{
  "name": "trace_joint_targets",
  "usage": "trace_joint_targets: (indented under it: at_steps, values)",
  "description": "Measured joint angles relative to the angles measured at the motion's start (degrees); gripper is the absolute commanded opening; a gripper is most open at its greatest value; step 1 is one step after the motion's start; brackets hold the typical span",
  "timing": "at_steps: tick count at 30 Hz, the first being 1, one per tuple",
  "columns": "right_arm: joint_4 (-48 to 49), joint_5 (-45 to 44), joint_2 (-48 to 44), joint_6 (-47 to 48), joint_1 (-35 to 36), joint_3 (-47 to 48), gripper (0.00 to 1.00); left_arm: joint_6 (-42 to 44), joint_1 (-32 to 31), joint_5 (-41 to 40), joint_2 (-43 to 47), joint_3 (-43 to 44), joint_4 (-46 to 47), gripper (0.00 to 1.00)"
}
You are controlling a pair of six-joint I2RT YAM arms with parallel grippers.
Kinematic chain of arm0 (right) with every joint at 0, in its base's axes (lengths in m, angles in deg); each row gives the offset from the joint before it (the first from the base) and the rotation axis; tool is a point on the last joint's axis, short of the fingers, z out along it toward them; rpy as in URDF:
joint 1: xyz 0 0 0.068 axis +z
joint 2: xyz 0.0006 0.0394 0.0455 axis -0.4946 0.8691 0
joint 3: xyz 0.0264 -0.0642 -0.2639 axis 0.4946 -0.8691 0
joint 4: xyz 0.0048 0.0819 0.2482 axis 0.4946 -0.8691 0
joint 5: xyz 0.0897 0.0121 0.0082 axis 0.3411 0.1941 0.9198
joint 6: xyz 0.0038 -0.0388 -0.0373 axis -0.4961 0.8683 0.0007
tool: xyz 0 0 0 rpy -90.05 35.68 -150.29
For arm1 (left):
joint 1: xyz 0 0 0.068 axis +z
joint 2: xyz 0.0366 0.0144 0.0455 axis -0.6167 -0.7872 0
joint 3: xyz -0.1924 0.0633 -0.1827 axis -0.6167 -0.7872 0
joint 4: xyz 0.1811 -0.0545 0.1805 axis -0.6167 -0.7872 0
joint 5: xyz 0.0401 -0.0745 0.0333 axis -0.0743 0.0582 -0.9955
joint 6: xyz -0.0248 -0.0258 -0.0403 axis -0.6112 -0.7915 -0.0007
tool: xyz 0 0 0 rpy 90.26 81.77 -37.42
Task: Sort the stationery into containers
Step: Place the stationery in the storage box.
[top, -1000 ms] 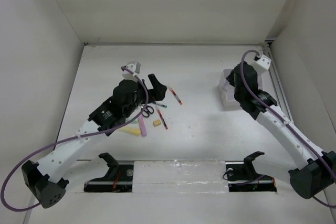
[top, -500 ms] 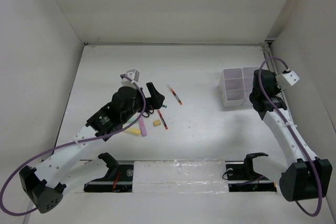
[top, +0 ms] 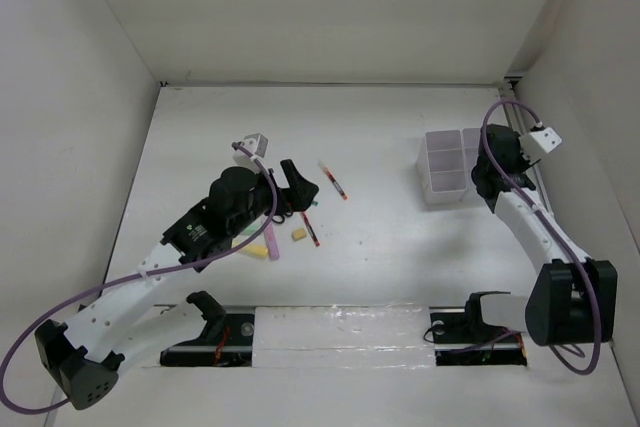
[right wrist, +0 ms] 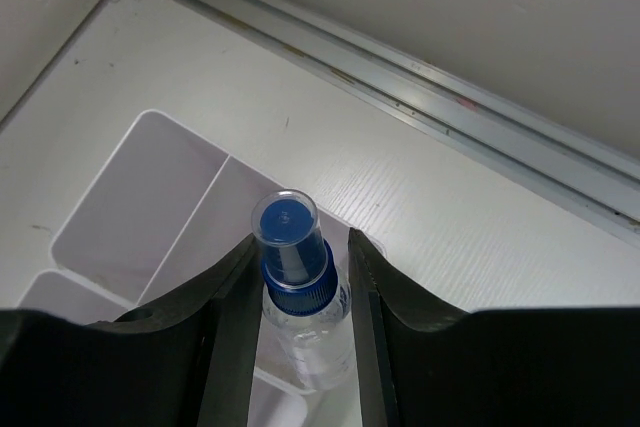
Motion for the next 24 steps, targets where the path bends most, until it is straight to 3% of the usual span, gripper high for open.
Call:
trace_joint_targets:
  at_steps: [24]
  values:
    - [10.6,3.5,7.7,3.9,-3.5,0.2,0.00,1.3,0.0,3.6,0.6,-0.1,2.1,1.00]
